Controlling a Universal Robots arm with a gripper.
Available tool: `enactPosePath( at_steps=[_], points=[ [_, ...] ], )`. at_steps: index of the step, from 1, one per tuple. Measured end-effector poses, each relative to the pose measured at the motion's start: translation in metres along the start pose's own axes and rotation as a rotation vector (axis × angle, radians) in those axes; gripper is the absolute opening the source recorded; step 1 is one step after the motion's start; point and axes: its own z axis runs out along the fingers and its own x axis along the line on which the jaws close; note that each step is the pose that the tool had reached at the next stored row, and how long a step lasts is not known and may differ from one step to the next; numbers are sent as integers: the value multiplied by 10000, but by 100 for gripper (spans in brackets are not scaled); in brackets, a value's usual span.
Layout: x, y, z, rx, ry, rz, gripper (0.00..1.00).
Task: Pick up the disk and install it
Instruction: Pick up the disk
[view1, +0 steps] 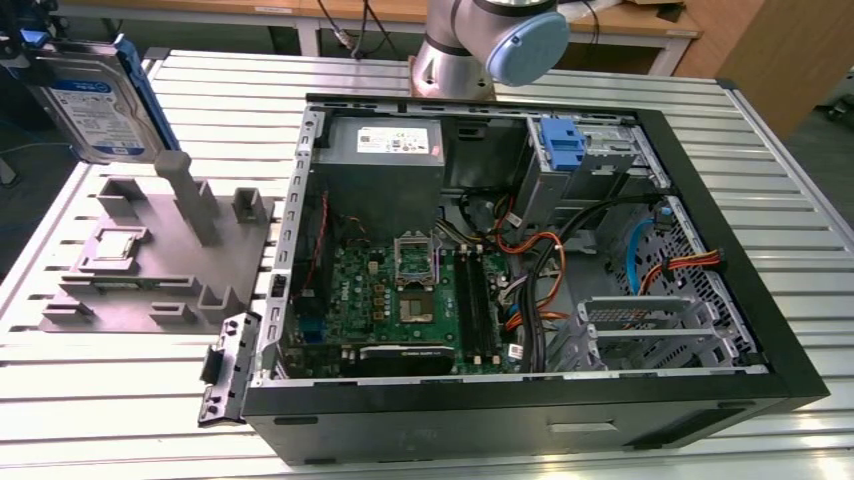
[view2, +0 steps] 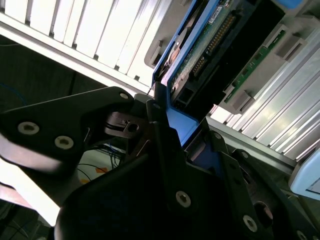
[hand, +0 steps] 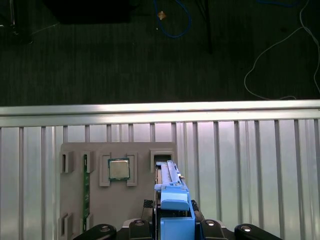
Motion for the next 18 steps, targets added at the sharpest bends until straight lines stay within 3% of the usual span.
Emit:
enactPosePath(
  at_steps=[9,18],
  points=[
    [0,0,-7,-19,12,-333,37],
    [-4,3,-78,-18,11,-335,37]
  ],
)
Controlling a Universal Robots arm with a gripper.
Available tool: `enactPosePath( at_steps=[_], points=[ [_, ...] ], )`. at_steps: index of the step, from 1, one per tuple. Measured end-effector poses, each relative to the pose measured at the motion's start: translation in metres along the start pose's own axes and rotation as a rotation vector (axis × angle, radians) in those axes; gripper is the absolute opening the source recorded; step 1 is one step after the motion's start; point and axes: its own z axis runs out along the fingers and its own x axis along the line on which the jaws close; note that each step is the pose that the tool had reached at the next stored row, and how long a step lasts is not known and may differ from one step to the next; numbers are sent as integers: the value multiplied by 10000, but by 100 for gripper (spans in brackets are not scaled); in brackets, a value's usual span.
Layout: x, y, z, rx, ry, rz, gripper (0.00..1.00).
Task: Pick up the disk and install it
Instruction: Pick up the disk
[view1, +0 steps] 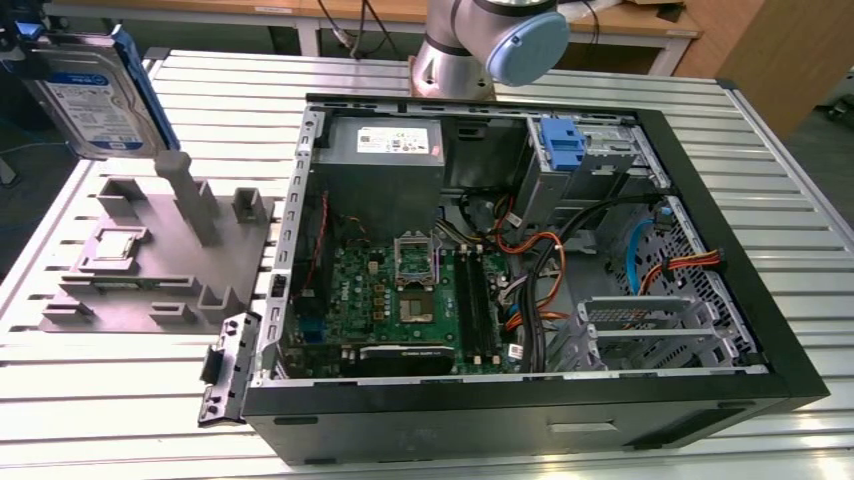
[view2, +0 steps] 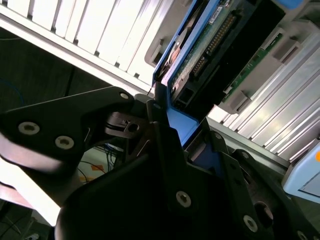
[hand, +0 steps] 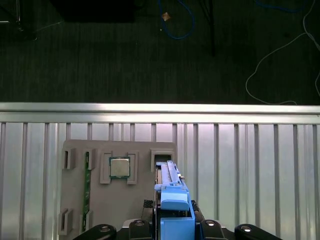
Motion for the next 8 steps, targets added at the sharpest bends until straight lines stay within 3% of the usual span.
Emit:
enactPosePath(
  at_steps=[8],
  points=[
    [-3,2,-63,0,0,0,37]
  ],
)
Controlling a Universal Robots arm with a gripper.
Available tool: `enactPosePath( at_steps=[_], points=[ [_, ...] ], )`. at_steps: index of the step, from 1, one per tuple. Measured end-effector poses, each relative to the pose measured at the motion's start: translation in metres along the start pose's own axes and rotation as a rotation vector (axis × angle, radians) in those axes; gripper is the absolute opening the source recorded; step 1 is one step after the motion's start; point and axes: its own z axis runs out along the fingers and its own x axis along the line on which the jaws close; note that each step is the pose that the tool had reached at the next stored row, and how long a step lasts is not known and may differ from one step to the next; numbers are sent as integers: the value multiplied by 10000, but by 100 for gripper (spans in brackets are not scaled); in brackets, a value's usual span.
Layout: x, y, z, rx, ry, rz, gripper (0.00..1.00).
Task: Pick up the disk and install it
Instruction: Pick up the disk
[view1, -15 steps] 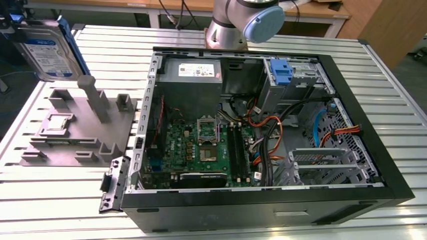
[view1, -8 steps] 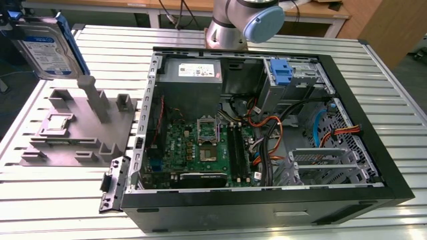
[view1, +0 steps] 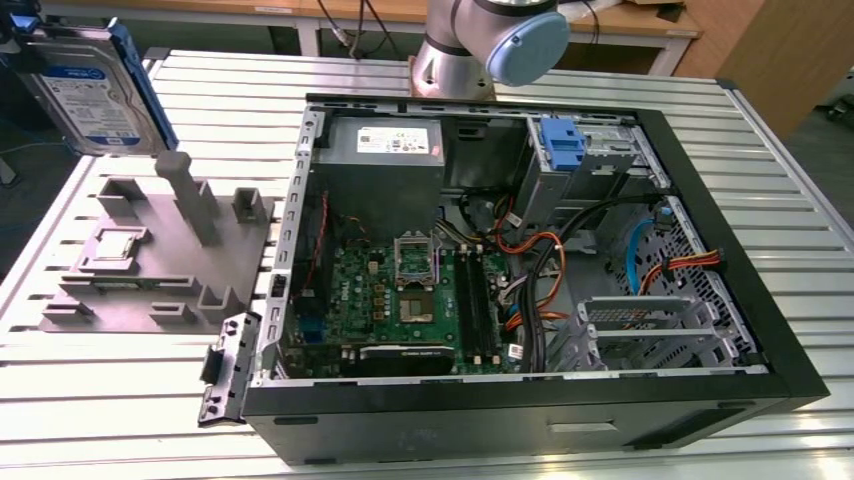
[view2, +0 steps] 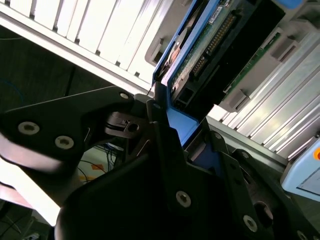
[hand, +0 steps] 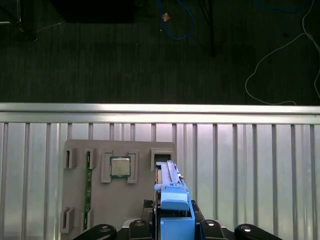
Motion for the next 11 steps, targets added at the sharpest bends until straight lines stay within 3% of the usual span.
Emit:
enactPosePath(
  at_steps=[11],
  points=[
    [-3,2,-61,0,0,0,37]
  ],
)
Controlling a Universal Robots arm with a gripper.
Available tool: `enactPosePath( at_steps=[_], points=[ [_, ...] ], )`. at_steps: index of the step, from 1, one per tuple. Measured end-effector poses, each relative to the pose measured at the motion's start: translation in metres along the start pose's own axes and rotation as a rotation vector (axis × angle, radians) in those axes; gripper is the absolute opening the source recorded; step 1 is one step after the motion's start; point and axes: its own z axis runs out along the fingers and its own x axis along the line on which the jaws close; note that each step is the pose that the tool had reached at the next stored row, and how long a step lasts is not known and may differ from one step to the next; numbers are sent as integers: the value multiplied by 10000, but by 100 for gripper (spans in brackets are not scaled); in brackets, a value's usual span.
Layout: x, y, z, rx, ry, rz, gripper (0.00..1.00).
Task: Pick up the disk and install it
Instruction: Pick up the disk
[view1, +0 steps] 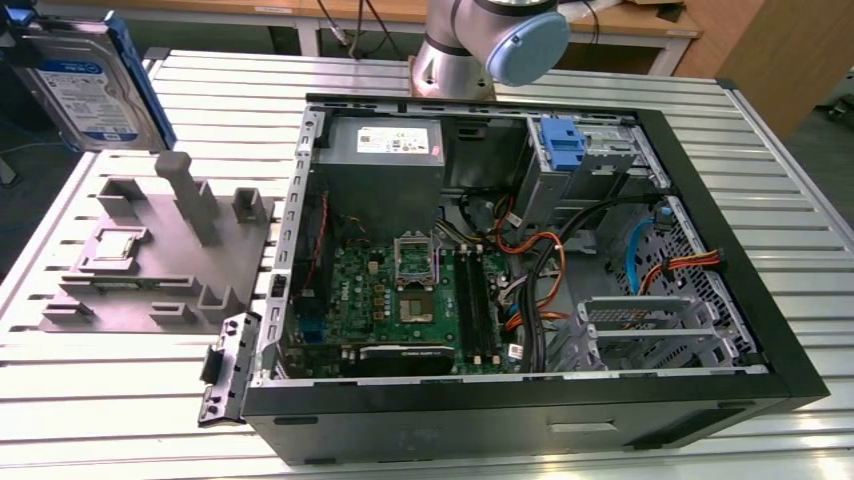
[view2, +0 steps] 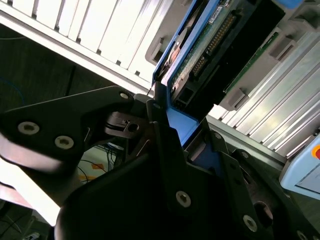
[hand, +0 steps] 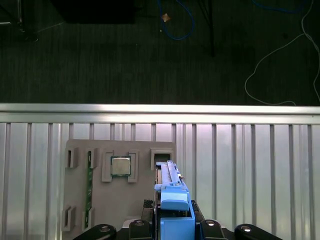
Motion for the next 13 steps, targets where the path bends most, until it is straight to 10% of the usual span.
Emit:
enactPosePath(
  at_steps=[13],
  points=[
    [-3,2,-65,0,0,0,37]
  ],
)
